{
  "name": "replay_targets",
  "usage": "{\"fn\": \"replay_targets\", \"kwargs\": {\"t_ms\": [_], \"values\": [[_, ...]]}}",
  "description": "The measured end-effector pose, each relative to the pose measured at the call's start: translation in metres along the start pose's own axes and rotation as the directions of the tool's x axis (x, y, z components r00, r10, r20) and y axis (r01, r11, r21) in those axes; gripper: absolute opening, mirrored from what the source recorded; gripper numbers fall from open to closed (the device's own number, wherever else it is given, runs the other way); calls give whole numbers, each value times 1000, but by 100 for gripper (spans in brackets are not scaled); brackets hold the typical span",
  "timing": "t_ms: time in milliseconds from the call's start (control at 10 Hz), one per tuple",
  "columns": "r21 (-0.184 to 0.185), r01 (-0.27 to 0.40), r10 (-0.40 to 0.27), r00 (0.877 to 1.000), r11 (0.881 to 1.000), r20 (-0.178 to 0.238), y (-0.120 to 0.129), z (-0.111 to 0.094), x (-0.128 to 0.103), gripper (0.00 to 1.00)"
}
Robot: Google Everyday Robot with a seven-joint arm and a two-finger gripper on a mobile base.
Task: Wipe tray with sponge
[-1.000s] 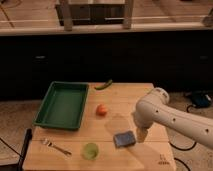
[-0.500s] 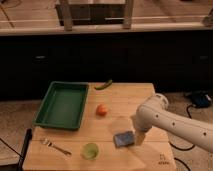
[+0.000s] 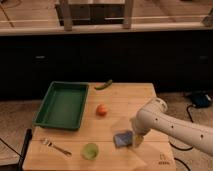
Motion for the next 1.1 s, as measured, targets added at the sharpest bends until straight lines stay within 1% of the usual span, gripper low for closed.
{"fn": "replay_targets", "kwargs": {"t_ms": [300,800,1100], "values": [[-5,-21,21,1000,1000,20,2,7,0,80],[-19,-32,33,998,999,46,7,20,-4,80],[-27,-36,38,998,999,58,9,24,-6,80]]}}
